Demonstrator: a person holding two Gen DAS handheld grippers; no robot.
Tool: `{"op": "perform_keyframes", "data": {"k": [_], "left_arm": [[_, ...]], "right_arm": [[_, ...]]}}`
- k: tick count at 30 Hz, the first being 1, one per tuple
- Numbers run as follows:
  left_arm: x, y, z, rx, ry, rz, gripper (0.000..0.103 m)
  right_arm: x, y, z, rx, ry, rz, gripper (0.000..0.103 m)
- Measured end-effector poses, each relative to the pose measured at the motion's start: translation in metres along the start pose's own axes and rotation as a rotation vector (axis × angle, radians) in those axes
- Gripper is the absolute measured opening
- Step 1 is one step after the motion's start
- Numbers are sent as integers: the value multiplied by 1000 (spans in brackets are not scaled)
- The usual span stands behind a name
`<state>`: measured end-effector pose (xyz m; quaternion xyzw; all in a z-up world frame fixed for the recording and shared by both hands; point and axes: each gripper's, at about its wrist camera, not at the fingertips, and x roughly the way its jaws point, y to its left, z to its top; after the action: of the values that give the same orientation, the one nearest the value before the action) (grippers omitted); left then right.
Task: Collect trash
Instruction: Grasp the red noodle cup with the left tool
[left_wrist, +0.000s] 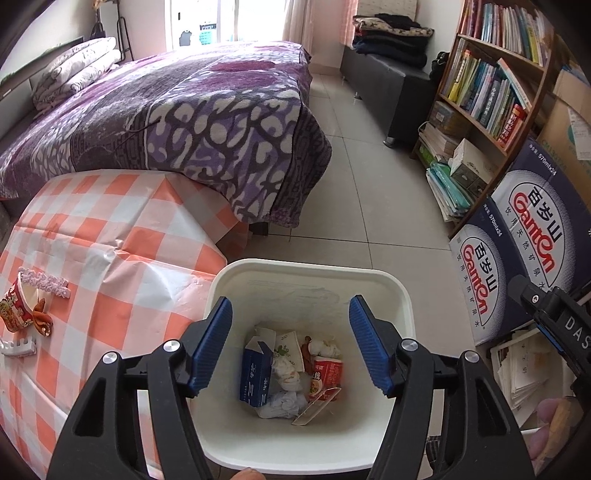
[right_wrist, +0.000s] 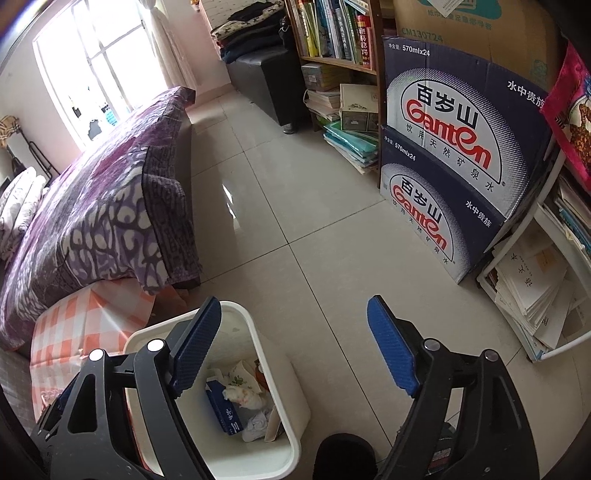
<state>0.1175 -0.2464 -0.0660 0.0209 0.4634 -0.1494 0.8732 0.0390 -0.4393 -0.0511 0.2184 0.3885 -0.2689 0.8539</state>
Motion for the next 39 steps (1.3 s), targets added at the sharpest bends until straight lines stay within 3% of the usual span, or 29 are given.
{"op": "perform_keyframes", "data": {"k": [8, 16, 29, 39], "left_arm": [[-3, 17, 0, -9, -5, 28, 70], [0, 63, -9, -35, 14, 97, 71], [1, 181, -33, -122, 69, 283, 83], [-2, 289, -54, -155, 166, 455, 83]], "right_arm": [[3, 15, -4, -26, 6, -5, 81], [1, 49, -15, -76, -2, 4, 91], [7, 124, -42, -205, 53, 44, 96], [13, 172, -66, -302, 86, 54, 96]]}}
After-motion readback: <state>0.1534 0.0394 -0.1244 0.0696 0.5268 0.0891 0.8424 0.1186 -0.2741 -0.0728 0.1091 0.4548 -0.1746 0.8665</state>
